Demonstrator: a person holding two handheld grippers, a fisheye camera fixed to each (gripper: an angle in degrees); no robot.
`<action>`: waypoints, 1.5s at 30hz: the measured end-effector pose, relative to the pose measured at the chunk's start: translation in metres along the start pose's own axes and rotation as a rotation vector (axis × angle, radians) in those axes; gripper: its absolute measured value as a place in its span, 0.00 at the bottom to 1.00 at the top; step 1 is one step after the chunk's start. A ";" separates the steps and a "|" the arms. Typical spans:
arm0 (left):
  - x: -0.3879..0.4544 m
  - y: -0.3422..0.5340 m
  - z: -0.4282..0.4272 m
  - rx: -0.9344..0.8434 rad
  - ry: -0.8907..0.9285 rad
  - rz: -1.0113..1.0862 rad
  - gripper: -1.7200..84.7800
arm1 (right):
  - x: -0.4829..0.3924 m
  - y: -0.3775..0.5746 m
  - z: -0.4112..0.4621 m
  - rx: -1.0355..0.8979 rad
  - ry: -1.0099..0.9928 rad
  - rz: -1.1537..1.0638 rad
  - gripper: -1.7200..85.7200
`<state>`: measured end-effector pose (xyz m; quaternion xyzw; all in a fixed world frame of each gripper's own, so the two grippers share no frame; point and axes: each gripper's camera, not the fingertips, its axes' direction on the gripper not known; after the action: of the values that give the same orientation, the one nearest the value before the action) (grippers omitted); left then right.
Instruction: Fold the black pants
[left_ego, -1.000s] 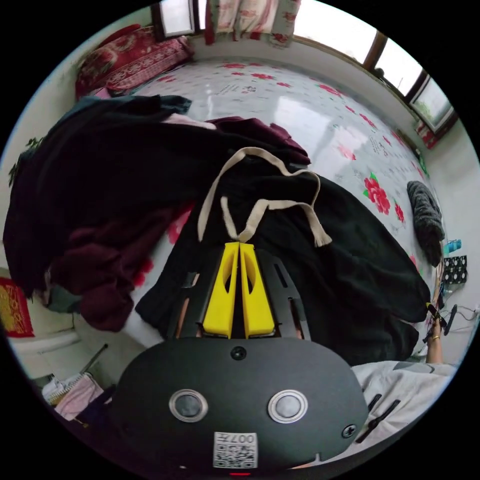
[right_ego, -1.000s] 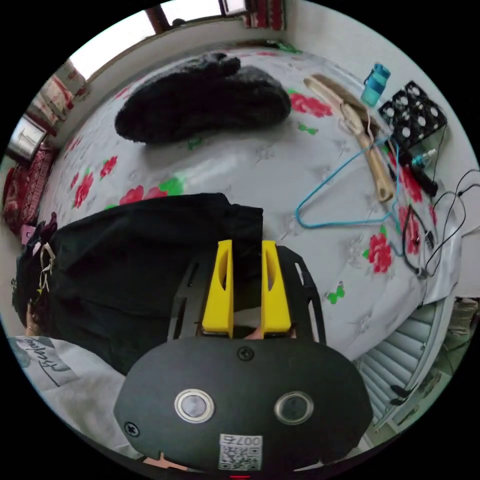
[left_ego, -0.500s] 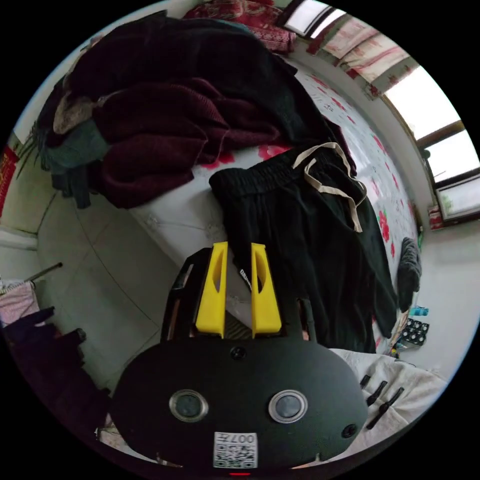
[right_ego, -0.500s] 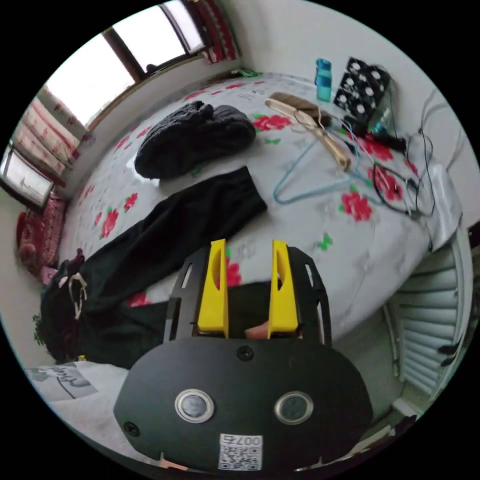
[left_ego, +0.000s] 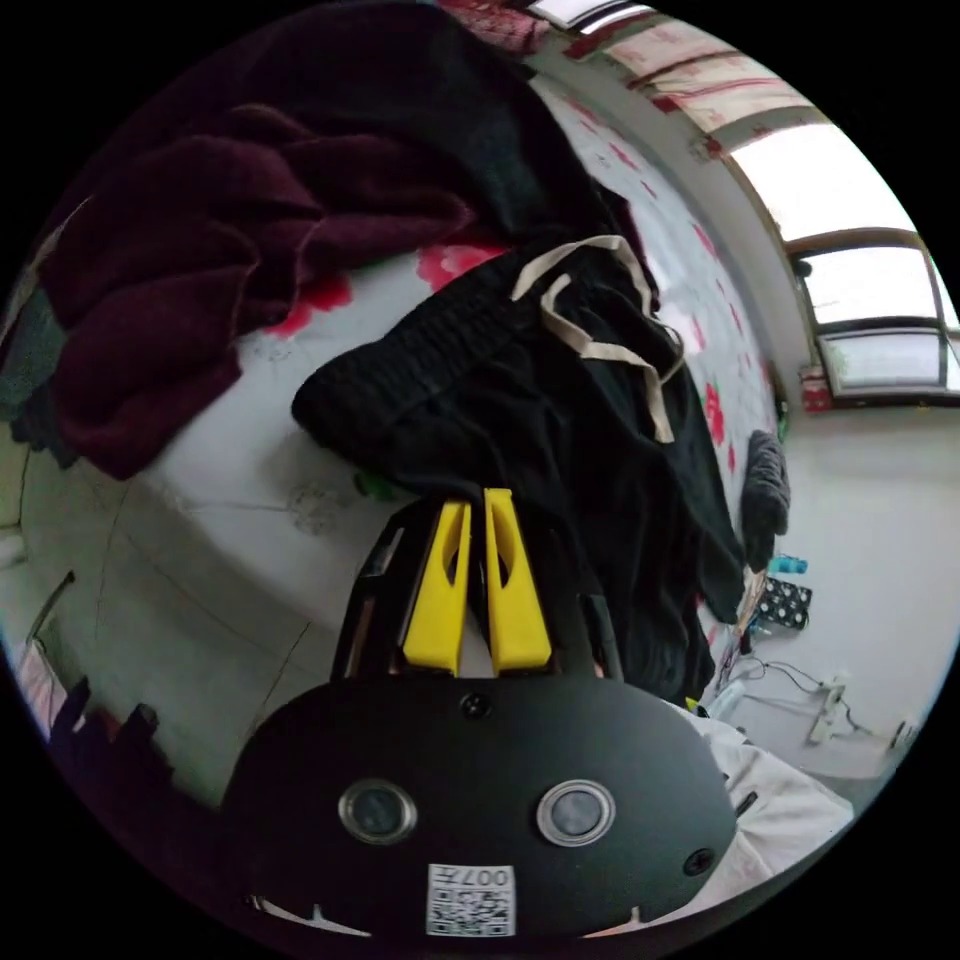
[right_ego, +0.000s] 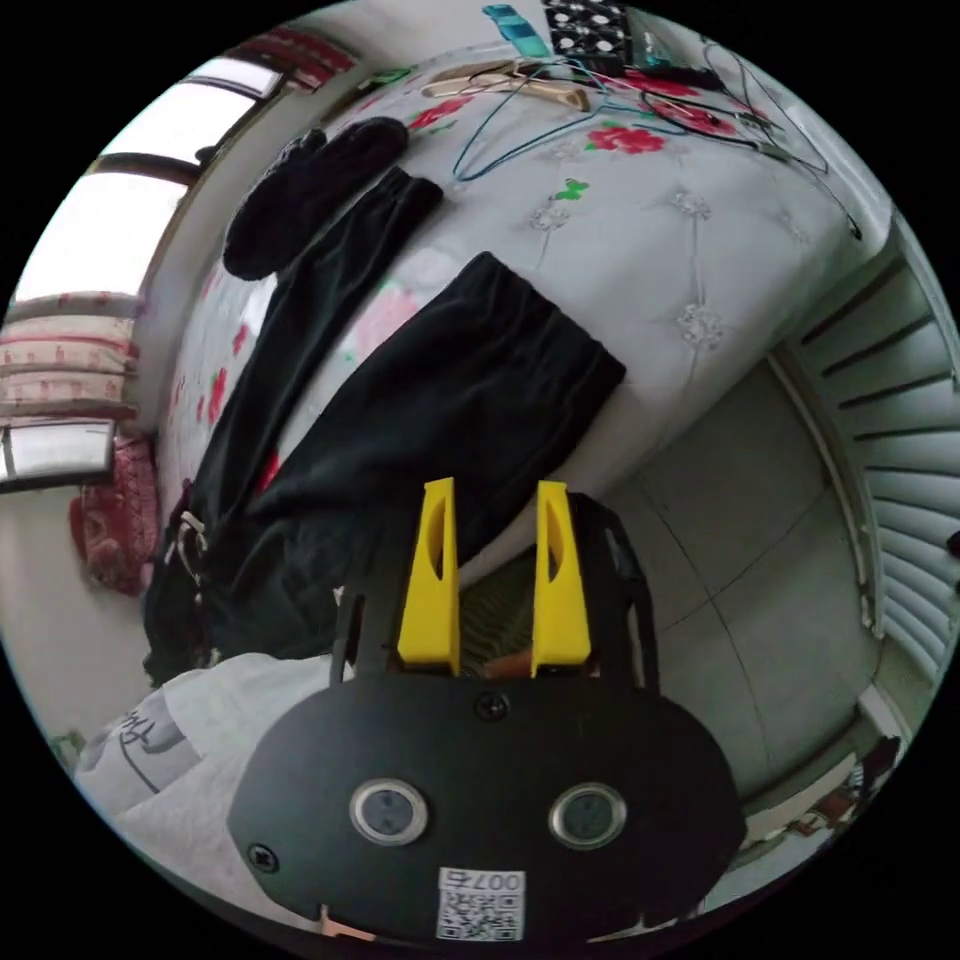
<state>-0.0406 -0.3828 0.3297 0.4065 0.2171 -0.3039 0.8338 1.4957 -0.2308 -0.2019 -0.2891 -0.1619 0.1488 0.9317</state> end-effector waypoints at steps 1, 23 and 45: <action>0.003 0.002 -0.013 0.025 0.051 0.027 0.02 | -0.004 -0.001 0.000 -0.007 0.040 -0.013 0.08; -0.011 0.062 -0.144 0.135 0.505 0.185 0.01 | 0.086 0.084 -0.211 0.647 -0.775 0.010 0.02; 0.285 -0.160 0.047 0.151 -0.223 0.353 0.09 | -0.117 -0.201 -0.050 0.337 -0.010 -0.186 0.11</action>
<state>0.0610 -0.5927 0.0956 0.4632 0.0257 -0.2115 0.8603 1.4461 -0.4575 -0.1485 -0.1122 -0.1653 0.0883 0.9759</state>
